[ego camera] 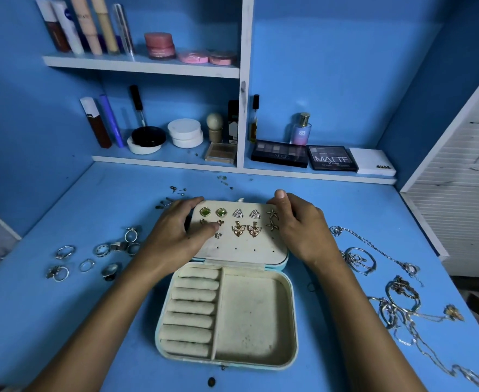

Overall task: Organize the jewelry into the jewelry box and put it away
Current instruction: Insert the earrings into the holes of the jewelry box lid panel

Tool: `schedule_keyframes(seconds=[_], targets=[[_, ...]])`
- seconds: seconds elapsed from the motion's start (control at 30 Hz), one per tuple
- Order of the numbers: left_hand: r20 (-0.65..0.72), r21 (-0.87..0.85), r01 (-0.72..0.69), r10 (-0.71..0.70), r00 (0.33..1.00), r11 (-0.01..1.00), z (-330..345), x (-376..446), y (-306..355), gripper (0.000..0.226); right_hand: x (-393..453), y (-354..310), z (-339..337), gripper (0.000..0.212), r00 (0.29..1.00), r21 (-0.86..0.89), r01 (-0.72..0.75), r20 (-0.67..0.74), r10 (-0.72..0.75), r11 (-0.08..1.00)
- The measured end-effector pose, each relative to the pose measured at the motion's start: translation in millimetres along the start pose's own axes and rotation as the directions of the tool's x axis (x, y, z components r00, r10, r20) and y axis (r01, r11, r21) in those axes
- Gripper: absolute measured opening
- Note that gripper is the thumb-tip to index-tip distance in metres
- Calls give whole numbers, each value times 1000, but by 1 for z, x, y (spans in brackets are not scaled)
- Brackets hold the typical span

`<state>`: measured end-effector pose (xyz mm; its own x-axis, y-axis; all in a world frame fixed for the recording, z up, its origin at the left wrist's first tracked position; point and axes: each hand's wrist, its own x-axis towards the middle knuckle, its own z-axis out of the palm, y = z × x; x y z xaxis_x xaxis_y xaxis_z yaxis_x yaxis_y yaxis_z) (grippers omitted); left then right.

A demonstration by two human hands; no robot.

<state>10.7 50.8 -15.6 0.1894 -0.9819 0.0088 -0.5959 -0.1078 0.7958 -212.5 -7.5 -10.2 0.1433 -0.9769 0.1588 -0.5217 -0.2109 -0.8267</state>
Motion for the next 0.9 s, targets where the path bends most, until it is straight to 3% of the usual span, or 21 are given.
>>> schedule_keyframes(seconds=[0.5, 0.63, 0.8, 0.9], targets=[[32, -51, 8, -6, 999, 999, 2, -2, 0, 78, 0, 5, 5, 46, 999, -9, -44, -27, 44, 999], [32, -44, -22, 24, 999, 999, 0, -4, 5, 66, -3, 3, 4, 45, 997, 1, -68, -42, 68, 998], [42, -54, -23, 26, 999, 998, 0, -3, 1, 78, -1, -3, 6, 47, 996, -15, -74, -54, 73, 997], [25, -43, -32, 33, 999, 999, 0, -4, 2, 71, 8, -7, 4, 52, 993, -65, -106, -53, 102, 992]])
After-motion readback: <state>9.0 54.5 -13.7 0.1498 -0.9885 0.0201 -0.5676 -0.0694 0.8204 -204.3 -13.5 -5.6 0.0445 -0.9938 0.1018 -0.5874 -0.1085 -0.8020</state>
